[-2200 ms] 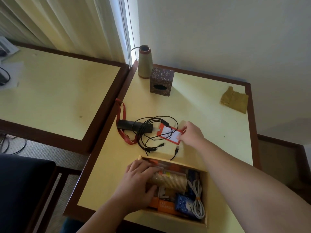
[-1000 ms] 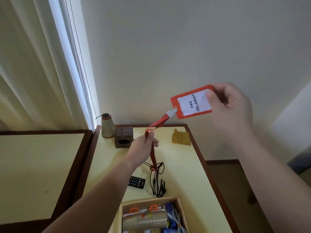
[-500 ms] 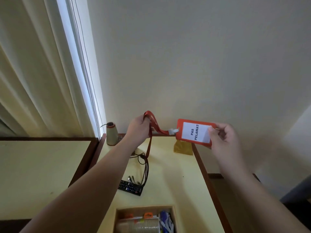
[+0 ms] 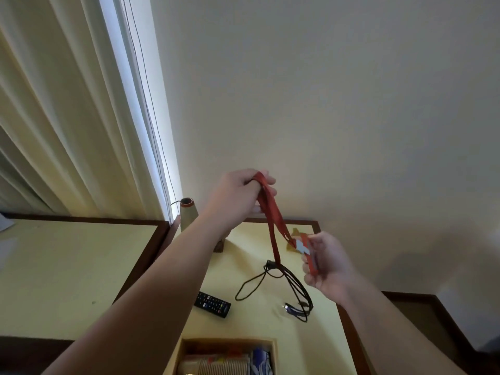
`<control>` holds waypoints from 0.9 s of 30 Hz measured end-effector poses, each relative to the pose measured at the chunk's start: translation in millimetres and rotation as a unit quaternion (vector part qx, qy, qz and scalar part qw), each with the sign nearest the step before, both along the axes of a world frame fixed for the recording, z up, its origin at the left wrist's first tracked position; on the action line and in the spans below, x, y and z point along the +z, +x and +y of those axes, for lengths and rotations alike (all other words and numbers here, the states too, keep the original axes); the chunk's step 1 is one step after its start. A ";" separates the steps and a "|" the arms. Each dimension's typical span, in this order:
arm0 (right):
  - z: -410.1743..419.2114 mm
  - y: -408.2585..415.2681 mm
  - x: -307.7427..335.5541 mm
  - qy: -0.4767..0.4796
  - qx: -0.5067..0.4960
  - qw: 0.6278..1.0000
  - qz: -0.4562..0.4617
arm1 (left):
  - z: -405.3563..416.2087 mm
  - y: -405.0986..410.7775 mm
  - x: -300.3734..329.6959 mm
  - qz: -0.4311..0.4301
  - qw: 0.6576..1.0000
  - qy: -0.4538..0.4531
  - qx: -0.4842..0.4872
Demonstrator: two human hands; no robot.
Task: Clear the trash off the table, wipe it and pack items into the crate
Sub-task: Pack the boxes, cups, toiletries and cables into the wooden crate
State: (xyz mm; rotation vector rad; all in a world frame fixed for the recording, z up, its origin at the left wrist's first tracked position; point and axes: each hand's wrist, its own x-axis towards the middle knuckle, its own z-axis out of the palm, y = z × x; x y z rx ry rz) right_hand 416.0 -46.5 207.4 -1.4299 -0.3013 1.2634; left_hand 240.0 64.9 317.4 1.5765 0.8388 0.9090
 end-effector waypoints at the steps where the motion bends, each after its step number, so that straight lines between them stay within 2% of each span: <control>1: 2.3 -1.0 -0.2 -0.016 0.029 0.999 -0.016 | -2.4 3.1 2.1 -0.009 1.000 0.001 0.004; 5: 3.6 -6.2 -10.6 0.003 0.081 0.996 0.028 | -7.2 9.8 13.9 -0.049 0.998 -0.018 0.025; 8: -1.7 -19.0 -25.9 0.076 0.098 0.988 0.094 | -13.6 11.1 24.2 -0.044 0.999 -0.010 0.017; 10: -4.5 -31.4 -36.2 0.101 0.151 0.983 0.027 | -14.3 12.5 30.4 -0.028 0.999 0.000 0.018; 14: 2.3 -76.2 -35.8 0.078 0.244 0.958 -0.131 | -6.5 17.1 39.7 0.087 0.991 0.090 0.044; 16: 12.3 -93.8 -31.5 0.056 0.219 0.954 -0.197 | -4.4 17.3 45.1 0.119 0.986 0.102 0.051; 20: 30.2 -111.9 -29.9 0.024 0.174 0.932 -0.319 | 5.1 13.9 60.4 0.126 0.985 0.098 0.065; 25: 31.1 -100.0 -9.1 0.056 0.110 0.951 -0.285 | 47.2 -9.2 66.3 0.156 0.965 0.118 0.173; 27: 28.1 -90.1 -1.0 0.090 0.106 0.959 -0.248 | 79.2 -30.1 51.5 0.171 0.959 0.078 0.212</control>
